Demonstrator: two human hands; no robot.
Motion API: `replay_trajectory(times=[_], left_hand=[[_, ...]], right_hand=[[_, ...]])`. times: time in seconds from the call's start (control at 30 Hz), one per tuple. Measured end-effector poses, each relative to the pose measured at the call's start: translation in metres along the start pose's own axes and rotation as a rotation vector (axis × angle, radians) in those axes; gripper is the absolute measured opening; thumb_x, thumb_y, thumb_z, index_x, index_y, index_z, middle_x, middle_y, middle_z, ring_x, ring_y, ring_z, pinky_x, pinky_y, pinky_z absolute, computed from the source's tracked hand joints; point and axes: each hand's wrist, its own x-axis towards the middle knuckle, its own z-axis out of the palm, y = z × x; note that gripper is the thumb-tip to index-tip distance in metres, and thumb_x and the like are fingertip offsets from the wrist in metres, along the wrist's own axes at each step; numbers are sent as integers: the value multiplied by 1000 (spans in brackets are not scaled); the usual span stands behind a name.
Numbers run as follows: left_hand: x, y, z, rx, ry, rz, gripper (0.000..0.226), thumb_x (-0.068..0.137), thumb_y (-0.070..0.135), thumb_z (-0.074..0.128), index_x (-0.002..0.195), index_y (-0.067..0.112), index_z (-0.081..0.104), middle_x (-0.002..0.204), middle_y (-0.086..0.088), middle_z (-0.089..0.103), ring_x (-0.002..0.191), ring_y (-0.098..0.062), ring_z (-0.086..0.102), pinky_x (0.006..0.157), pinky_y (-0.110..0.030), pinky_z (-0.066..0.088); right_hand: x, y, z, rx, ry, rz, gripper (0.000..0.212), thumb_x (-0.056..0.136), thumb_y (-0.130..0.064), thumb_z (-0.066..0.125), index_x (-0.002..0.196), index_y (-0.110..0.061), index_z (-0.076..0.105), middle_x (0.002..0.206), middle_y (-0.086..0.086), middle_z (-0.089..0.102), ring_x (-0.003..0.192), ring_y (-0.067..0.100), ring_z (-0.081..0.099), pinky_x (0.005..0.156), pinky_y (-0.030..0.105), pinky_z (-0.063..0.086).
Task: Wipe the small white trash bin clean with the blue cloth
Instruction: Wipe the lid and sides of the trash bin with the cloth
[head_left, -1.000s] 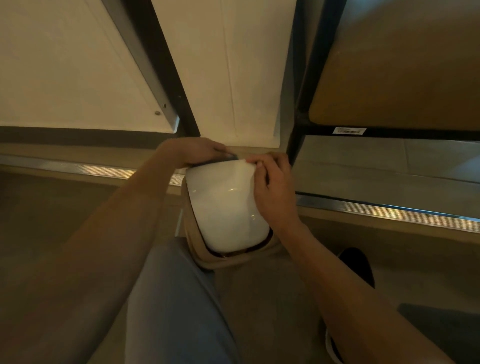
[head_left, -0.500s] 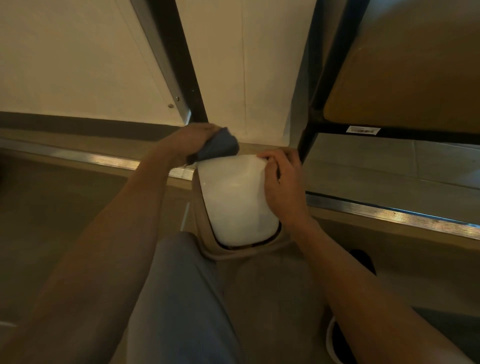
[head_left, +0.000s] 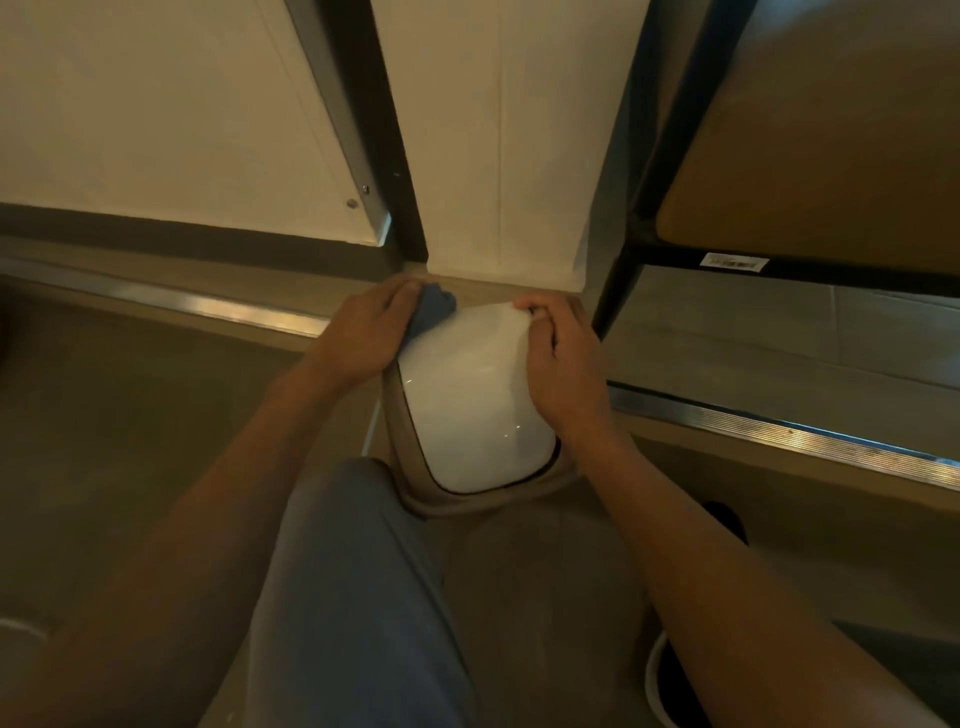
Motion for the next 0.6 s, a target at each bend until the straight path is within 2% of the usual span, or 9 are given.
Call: replay_trajectory(times=[0.07, 0.13, 0.17, 0.23, 0.3, 0.37, 0.47, 0.53, 0.6], left_hand=[[29, 14, 5, -51, -35, -92, 37, 107, 20, 35, 112, -2, 64, 107, -20, 63, 98, -34, 63, 85, -44, 48], [40, 43, 15, 54, -71, -69, 38, 105, 25, 34, 112, -1, 61, 109, -24, 63, 97, -42, 64, 79, -47, 50], [38, 54, 24, 125, -45, -84, 41, 106, 33, 32, 118, 4, 58, 111, -19, 62, 99, -38, 62, 79, -44, 48], [9, 66, 35, 282, 40, 55, 40, 107, 40, 31, 124, 12, 55, 110, -11, 62, 97, -29, 60, 78, -39, 44], [-31, 58, 35, 165, 176, 230, 36, 106, 35, 39, 130, 13, 56, 118, -10, 64, 105, -25, 57, 89, -35, 42], [-55, 33, 22, 69, 217, 274, 34, 106, 30, 44, 132, 13, 56, 126, -7, 61, 112, -19, 53, 97, -30, 39], [-48, 7, 11, 26, 195, 37, 35, 109, 38, 34, 129, 20, 56, 124, -4, 62, 112, -21, 57, 96, -39, 47], [-25, 15, 12, 47, 140, -125, 39, 109, 42, 28, 118, 19, 58, 113, -8, 66, 106, -30, 62, 88, -42, 48], [-3, 34, 17, 125, 102, -193, 42, 109, 43, 26, 113, 16, 57, 106, -10, 64, 100, -33, 62, 81, -39, 44]], right_hand=[[0, -1, 1, -1, 2, 5, 27, 102, -19, 36, 112, -16, 62, 111, -5, 56, 101, 9, 55, 87, 7, 38], [-1, -2, 1, 3, 4, 11, 25, 104, -16, 37, 112, -18, 61, 110, -6, 56, 99, 8, 56, 86, 10, 40], [-1, -2, 1, 3, 0, 22, 25, 104, -16, 37, 114, -18, 60, 110, -5, 56, 99, 8, 56, 86, 12, 41], [-1, 0, 1, 15, -6, 31, 25, 105, -16, 37, 115, -16, 60, 110, -2, 57, 99, 9, 57, 86, 15, 43], [-1, 1, 0, 21, 9, 1, 24, 105, -16, 38, 114, -15, 60, 109, 0, 58, 100, 9, 56, 87, 15, 42], [-3, 2, 1, 18, 8, -3, 24, 104, -20, 37, 112, -18, 59, 110, -1, 58, 101, 10, 56, 88, 16, 42], [-3, 1, 2, 44, -6, 47, 29, 102, -27, 34, 113, -20, 59, 113, -1, 57, 103, 13, 56, 89, 19, 43], [-3, 0, 2, 103, -6, 71, 29, 102, -27, 35, 113, -18, 61, 115, 0, 58, 105, 12, 55, 88, 14, 42], [-3, 1, 0, 179, 13, 86, 25, 104, -24, 39, 113, -17, 62, 115, 0, 59, 107, 10, 55, 88, 9, 40]])
